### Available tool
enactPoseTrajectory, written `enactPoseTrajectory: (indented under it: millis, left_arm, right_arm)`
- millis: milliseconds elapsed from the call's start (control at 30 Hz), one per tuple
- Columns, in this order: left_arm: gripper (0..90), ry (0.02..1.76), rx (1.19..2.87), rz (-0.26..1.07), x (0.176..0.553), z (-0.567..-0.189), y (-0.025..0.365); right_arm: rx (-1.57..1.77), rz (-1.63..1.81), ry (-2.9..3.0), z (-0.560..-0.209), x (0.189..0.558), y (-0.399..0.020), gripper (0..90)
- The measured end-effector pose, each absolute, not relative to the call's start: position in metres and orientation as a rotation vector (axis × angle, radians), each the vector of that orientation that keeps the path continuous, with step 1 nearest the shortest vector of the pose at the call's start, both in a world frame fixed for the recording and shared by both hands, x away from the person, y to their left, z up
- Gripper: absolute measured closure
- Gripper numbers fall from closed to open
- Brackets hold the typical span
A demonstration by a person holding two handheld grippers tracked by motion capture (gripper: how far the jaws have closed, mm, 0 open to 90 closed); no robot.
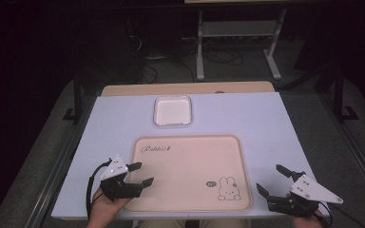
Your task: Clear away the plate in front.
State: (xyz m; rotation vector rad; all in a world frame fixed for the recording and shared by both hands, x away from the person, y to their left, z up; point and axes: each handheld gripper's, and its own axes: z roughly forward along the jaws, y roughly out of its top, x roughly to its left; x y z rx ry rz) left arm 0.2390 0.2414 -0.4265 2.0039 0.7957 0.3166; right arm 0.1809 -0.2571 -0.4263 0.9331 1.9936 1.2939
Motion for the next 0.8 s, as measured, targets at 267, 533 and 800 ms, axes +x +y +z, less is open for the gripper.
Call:
enactPoseTrajectory:
  millis: [267, 533, 800]
  left_arm:
    - [28.1, 0.801, 2.003, 0.307, 0.2431, -0.4282, 0.2412]
    - [28.1, 0.798, 1.992, 0.287, 0.2454, -0.4287, 0.2396]
    - [28.2, 0.781, 1.978, 0.282, 0.2488, -0.4247, 0.2377]
  right_arm:
    - [0.934, 1.293, 1.996, -0.4265, 0.1815, -0.2574, 12.9]
    - [0.934, 1.294, 1.993, -0.4263, 0.1810, -0.2573, 13.0]
    - [0.942, 1.293, 1.988, -0.4265, 0.1808, -0.2579, 12.9]
